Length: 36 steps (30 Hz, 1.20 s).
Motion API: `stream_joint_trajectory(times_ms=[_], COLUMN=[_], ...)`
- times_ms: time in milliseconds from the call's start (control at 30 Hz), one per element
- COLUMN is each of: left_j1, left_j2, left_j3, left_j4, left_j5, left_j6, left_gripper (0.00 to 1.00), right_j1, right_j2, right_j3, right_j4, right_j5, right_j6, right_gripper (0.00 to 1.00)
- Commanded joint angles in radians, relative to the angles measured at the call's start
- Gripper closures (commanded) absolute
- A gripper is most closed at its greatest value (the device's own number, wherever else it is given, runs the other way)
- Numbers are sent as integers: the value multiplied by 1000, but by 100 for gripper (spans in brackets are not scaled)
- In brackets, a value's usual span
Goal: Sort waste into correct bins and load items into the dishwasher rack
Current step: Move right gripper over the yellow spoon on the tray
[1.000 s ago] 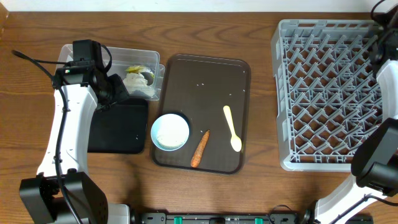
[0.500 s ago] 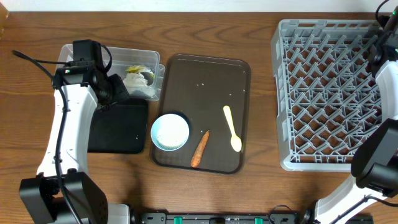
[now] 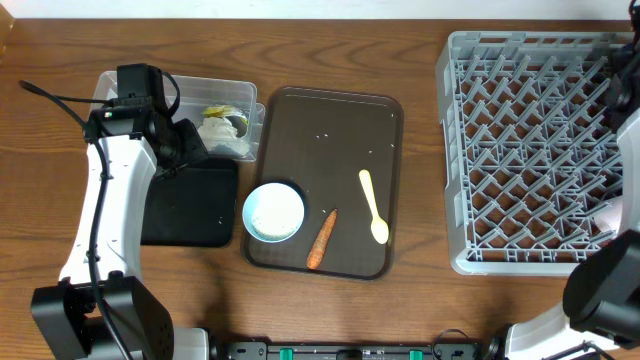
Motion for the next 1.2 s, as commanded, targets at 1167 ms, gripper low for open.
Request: stream_joint_trajectory(times_ms=[1167], left_j1=[2], left_j2=[-20], left_j3=[8], left_j4=[10], left_j5=[-6], left_j6=[-4], left_gripper=[43], right_j1=[846], right_j2=[212], right_j3=[-21], right_j4=[-817], right_j5=[-786], right_j6=[457], right_gripper=[29])
